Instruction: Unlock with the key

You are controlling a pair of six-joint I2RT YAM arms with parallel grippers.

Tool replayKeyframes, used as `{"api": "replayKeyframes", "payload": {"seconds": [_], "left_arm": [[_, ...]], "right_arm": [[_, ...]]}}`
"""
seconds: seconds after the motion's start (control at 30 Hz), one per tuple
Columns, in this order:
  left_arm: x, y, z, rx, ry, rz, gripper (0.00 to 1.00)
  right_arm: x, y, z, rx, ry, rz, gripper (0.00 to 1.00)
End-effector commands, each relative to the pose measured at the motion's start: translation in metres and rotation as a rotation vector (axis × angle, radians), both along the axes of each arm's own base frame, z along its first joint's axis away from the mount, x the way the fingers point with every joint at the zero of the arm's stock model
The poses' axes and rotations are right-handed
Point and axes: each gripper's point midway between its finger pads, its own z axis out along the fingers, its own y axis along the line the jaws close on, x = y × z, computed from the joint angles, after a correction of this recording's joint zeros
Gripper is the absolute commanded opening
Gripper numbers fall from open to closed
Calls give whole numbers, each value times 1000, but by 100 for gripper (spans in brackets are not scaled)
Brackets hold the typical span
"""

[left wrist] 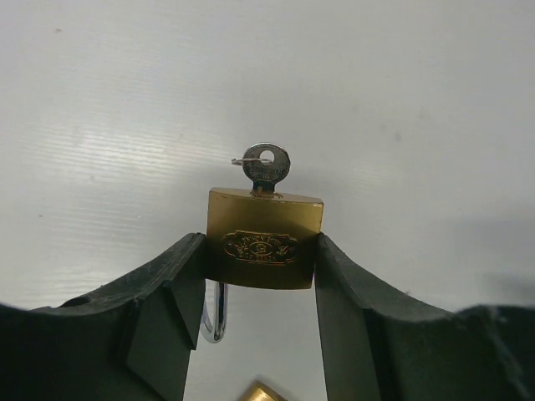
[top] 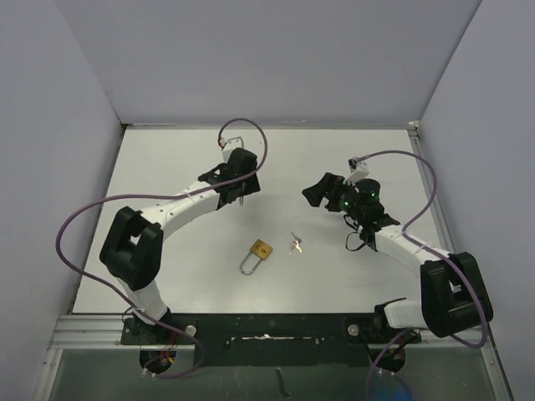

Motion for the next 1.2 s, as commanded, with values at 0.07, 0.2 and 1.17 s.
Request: {"api": "replayKeyframes", "payload": {"seconds": [0.07,0.2,1.17], "left_arm": [[18,44,-31,307,10,85,0],[25,48,-54,396,51,92,0],[89,19,-99,173,86,-85,24]], "right_arm": [[-6,-10,28,-21,-79,-21,98],[-11,-12,35,-35,-91,-18,98],[-31,-14,40,-69,-97,31,98]]}}
